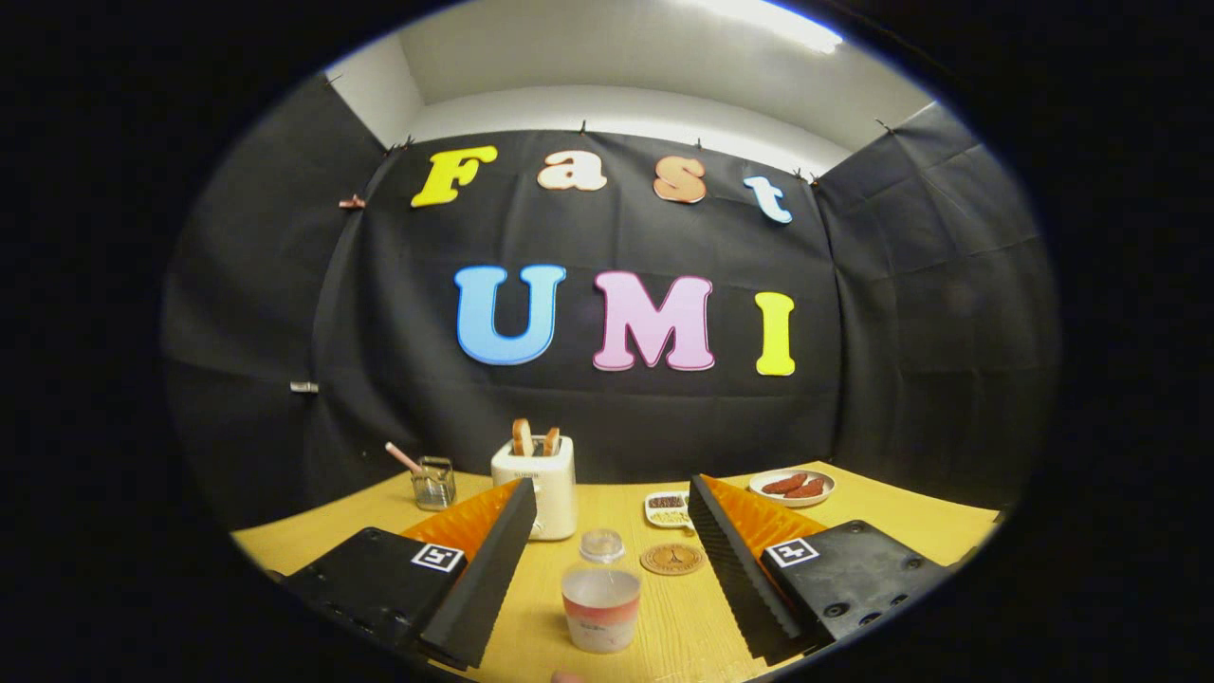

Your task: Take the bottle from table, then pour the juice into the cup, finally place the bottle on the coaster

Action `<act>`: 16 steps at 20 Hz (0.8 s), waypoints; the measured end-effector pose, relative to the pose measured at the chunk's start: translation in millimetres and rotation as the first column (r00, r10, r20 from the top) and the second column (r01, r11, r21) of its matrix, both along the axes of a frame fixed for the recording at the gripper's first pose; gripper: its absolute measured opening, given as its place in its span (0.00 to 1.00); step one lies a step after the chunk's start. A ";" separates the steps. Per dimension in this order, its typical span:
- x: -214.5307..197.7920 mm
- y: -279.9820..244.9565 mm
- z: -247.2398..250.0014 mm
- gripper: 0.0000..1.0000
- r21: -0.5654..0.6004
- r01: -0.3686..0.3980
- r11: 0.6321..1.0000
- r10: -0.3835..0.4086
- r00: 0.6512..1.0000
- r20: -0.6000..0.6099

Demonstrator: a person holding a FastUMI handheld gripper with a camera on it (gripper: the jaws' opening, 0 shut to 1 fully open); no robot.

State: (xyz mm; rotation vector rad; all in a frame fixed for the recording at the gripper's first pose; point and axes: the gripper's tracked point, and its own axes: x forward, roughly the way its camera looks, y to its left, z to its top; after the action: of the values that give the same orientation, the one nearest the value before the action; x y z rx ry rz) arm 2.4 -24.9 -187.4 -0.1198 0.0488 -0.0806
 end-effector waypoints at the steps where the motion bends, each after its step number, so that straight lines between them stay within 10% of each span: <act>1: 1.4 -1.8 -15.0 0.99 -0.010 -0.001 1.000 0.001 1.000 -0.016; 12: 16.3 -6.7 -121.0 0.96 0.026 0.025 0.999 -0.021 0.993 -0.120; 16: 20.2 -11.5 -118.9 0.76 0.068 0.051 0.996 -0.042 0.990 -0.131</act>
State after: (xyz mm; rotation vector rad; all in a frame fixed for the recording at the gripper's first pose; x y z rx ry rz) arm 22.5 -36.4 -306.3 -0.0526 0.1841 -0.1174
